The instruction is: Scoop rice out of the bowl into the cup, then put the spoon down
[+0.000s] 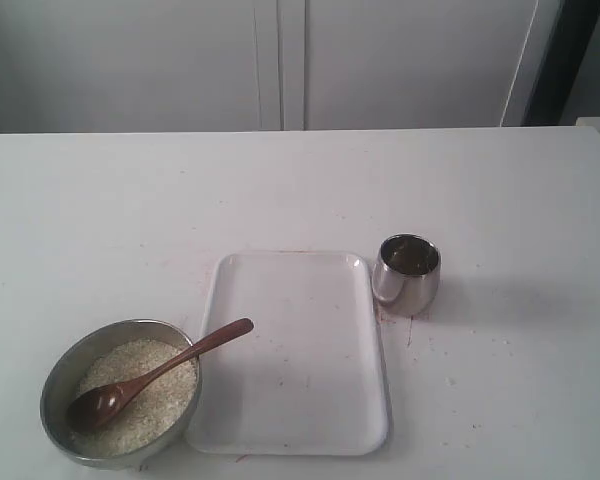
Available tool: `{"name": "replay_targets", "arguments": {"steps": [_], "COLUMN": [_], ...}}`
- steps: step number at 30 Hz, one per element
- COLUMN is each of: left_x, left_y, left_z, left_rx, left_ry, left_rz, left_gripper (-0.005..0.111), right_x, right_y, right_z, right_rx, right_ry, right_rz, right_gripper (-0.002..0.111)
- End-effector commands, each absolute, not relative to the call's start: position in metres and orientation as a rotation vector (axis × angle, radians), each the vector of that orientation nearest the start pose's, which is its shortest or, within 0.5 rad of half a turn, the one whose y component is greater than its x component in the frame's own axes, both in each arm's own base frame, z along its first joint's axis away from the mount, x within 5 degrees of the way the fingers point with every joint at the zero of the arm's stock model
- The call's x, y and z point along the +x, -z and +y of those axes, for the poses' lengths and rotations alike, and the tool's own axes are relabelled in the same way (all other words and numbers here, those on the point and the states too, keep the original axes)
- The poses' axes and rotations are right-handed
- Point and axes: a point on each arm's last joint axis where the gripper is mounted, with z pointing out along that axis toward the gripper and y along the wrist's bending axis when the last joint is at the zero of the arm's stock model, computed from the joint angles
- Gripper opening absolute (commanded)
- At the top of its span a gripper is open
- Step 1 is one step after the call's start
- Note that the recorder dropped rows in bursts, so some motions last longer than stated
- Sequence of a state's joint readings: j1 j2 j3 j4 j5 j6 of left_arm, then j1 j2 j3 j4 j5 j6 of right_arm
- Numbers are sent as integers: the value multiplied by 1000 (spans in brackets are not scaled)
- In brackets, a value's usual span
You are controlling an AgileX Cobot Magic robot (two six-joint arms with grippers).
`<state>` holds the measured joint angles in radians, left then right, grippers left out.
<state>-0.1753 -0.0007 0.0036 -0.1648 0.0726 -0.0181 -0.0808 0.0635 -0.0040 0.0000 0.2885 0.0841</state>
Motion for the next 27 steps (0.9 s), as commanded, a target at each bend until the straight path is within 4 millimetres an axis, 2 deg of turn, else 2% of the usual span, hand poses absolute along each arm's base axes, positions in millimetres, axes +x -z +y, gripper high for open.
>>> {"name": "replay_targets", "arguments": {"steps": [1,5,9,27], "left_x": [55,55,55,55], "left_y": [-206,-206,-206,-206], "left_z": [-12,-12,-12,-12], "left_rx": [7,7,7,7], "left_ry": [304,304,304,304], "left_rz": [1567,1567,1567,1567], "left_gripper": [14,14,14,14], "right_x": [61,61,59,59], "right_y": [-199,-215,-225,-227], "right_z": [-5,-6,-6,-6], "right_rx": [245,348,342,359], "right_ry": [-98,-233,-256,-281], "right_rz": [1646,1448,1331,1314], "right_gripper": [0,0,0,0]}}
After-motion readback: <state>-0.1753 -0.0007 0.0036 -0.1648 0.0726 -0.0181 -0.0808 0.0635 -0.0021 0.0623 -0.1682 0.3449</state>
